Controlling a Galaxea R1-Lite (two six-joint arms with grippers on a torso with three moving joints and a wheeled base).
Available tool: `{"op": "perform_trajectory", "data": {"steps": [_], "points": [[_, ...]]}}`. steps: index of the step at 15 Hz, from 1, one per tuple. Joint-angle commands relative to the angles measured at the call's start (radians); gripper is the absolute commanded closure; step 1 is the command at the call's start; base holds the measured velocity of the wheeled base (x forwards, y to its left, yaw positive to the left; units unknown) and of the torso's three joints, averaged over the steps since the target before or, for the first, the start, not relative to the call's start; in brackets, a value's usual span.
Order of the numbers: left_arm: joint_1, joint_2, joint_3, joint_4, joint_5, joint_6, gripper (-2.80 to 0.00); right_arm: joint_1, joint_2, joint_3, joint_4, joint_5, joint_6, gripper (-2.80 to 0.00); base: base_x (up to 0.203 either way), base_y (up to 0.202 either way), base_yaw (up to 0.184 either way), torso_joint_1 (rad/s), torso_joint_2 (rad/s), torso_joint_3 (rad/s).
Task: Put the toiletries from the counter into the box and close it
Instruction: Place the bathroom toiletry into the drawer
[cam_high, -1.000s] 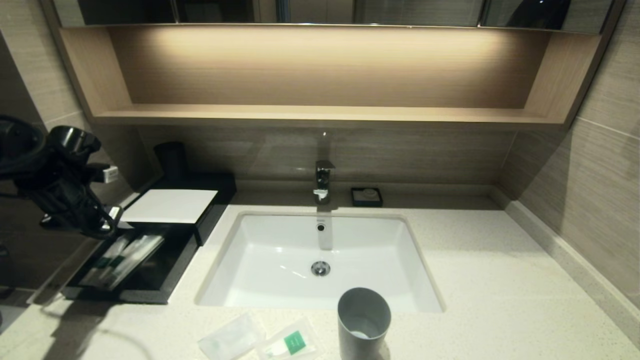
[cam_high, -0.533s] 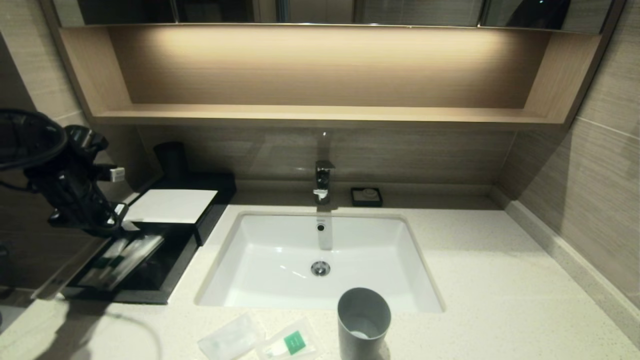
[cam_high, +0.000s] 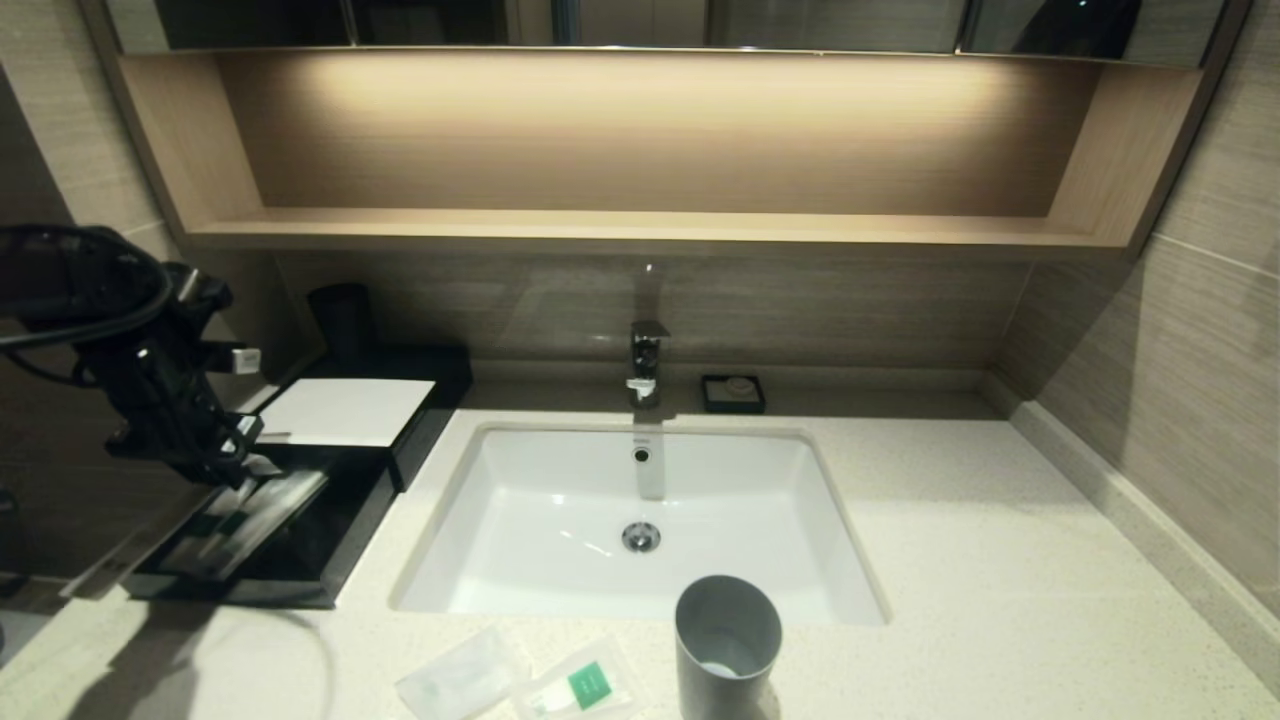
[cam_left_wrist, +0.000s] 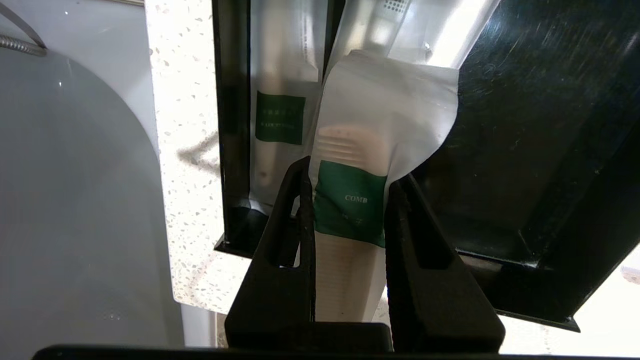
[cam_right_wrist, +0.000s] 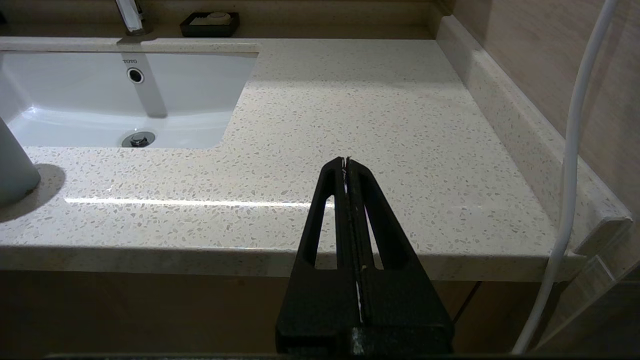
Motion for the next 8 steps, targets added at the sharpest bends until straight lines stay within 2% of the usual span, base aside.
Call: {"op": "perform_trajectory", "data": {"steps": [1,8], "points": [[0.000,0.018,-0.001,0.000,0.001,0.000,0.00,0.000,0.000,0.000,0.000,0.000,0.000,0.00,0.000,0.000,0.000,0.000,0.00,0.000],[0.000,0.044,-0.002,-0.022,0.001,-0.004,0.00,0.000,0.000,0.000,0.000,0.000,0.000,0.00,0.000,0.000,0.000,0.000,0.00,0.000]]}}
